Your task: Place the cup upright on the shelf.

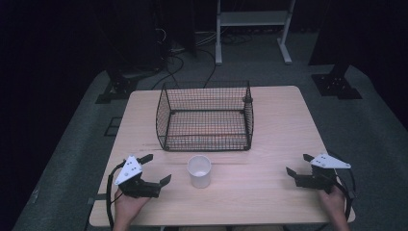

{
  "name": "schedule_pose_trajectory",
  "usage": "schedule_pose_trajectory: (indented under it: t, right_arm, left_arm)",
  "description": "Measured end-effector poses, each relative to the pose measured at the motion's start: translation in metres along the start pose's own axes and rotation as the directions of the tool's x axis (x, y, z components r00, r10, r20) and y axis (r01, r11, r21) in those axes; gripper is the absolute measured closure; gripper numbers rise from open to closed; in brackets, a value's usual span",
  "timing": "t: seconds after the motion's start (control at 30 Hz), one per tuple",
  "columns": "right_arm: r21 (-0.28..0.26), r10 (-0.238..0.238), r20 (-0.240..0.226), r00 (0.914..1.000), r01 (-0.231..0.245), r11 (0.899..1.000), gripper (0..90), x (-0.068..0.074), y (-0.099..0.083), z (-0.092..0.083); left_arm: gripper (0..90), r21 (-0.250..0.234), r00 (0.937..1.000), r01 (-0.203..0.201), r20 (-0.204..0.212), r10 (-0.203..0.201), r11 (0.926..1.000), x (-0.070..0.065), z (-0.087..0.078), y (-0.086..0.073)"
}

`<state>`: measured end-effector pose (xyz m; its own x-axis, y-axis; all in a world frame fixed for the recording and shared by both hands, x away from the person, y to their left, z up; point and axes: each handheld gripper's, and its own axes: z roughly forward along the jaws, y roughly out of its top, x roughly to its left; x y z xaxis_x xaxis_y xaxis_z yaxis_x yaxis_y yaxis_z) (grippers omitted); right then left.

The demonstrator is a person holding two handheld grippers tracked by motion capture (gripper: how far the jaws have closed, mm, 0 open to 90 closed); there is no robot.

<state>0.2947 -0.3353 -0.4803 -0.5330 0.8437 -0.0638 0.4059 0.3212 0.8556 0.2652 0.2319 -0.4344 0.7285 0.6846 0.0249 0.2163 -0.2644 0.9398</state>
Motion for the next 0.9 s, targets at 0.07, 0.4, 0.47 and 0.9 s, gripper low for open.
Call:
schedule_pose_trajectory:
  t: [0.07,0.4,0.47,0.9]
  right_arm:
    - [-0.001,0.000,0.001,1.0000,0.000,1.000,13.1,0.000,0.000,0.000]
    - [-0.001,0.000,0.001,1.0000,0.000,1.000,13.1,0.000,0.000,0.000]
    - [-0.001,0.001,0.001,1.0000,-0.001,1.000,13.1,0.000,0.000,0.000]
    - [-0.001,0.000,0.000,1.0000,0.000,1.000,13.1,0.000,0.000,0.000]
  left_arm:
    - [2.1,-0.001,0.9999,-0.005,0.014,0.005,1.0000,-0.002,0.000,0.002]
    - [2.1,0.005,0.9978,-0.027,0.061,0.027,0.9996,-0.011,0.004,0.011]
    - [2.1,0.015,0.9964,-0.035,0.077,0.034,0.9993,-0.013,0.006,0.012]
    - [2.1,0.066,0.9880,-0.080,0.138,0.070,0.9947,-0.026,0.023,0.019]
